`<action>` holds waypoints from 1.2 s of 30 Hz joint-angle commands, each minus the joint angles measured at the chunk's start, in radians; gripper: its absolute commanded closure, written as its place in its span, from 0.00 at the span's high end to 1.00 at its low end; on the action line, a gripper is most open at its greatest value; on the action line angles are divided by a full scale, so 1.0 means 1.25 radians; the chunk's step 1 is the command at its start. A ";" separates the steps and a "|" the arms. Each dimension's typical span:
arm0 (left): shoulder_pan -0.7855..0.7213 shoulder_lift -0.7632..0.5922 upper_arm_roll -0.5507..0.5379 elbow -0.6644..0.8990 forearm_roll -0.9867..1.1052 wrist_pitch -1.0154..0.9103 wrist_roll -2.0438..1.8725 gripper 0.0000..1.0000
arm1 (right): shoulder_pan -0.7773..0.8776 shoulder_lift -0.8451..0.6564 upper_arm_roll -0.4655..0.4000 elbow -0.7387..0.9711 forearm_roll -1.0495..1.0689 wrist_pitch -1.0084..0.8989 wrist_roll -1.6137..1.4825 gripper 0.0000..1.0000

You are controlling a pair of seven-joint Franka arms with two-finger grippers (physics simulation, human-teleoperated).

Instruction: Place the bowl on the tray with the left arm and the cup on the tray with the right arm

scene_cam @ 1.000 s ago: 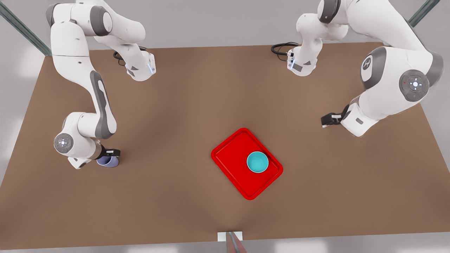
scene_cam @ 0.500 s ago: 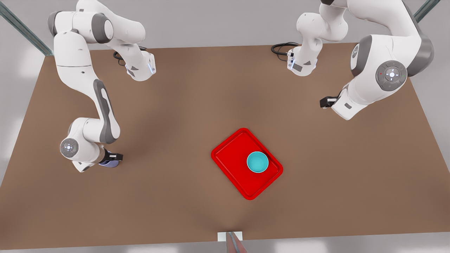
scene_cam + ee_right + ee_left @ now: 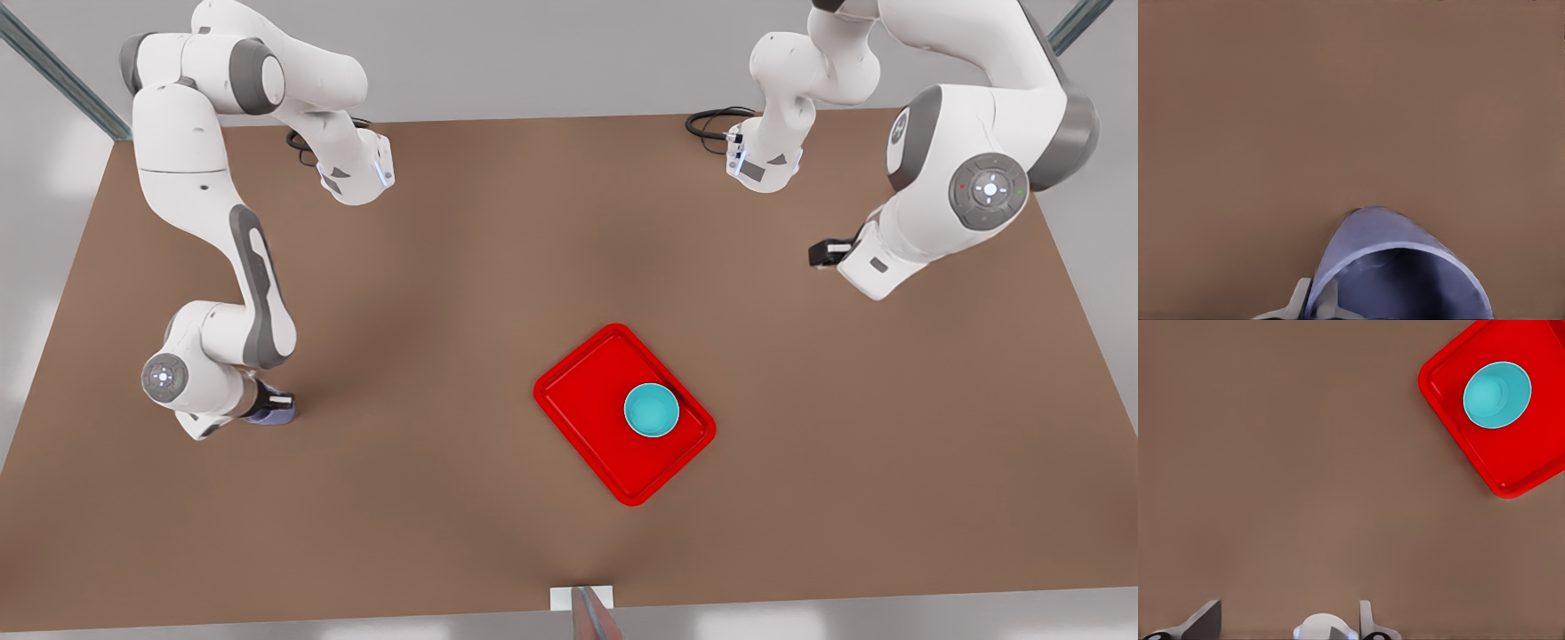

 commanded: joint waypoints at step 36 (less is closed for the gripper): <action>-0.029 -0.006 -0.001 0.067 0.000 -0.178 0.000 1.00 | 0.567 0.312 0.144 0.646 -0.010 -0.038 0.000 0.21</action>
